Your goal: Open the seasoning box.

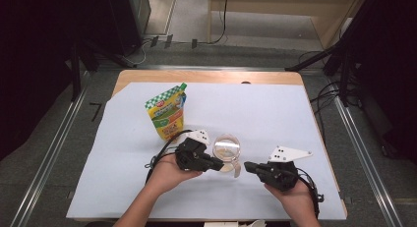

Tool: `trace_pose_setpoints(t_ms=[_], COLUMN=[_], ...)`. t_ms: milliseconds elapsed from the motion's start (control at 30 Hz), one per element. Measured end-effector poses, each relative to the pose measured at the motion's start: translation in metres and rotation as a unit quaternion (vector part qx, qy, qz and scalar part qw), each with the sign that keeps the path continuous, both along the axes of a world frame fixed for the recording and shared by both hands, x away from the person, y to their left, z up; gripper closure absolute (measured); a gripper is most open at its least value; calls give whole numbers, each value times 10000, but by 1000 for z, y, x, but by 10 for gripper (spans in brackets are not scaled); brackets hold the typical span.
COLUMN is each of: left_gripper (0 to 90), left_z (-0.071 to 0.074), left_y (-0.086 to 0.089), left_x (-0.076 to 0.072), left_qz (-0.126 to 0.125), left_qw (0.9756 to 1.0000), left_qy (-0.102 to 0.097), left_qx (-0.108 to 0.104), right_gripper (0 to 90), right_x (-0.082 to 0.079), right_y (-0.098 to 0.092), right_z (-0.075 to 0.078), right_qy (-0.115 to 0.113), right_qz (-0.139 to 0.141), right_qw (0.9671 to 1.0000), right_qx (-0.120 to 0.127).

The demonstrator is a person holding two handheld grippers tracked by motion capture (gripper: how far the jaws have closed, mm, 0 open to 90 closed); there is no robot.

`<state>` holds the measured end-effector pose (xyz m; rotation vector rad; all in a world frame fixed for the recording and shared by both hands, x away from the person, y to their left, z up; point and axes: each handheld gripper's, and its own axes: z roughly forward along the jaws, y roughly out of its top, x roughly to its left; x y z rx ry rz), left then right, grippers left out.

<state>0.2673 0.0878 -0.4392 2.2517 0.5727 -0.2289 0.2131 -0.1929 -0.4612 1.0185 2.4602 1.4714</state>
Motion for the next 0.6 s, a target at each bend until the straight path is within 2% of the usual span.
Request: trace_pose_setpoints(t_ms=[200, 267, 333, 600], left_gripper=[789, 780, 718, 665], left_z=[4, 5, 5, 3], left_y=[12, 16, 20, 28], left_x=[4, 5, 7, 12], left_qz=[53, 132, 257, 466], left_qw=[10000, 9999, 9997, 9989], left_qy=[-3, -38, -16, -34], left_qx=[-58, -66, -52, 1], right_gripper=[900, 900, 900, 900], right_x=[-8, -9, -10, -9], right_y=[8, 12, 18, 29], right_z=[-3, -4, -7, -16], right_qy=[55, 71, 120, 233], right_qz=[140, 204, 320, 441], right_qw=[9999, 9998, 9994, 9986], right_qx=[-15, -46, -69, -168])
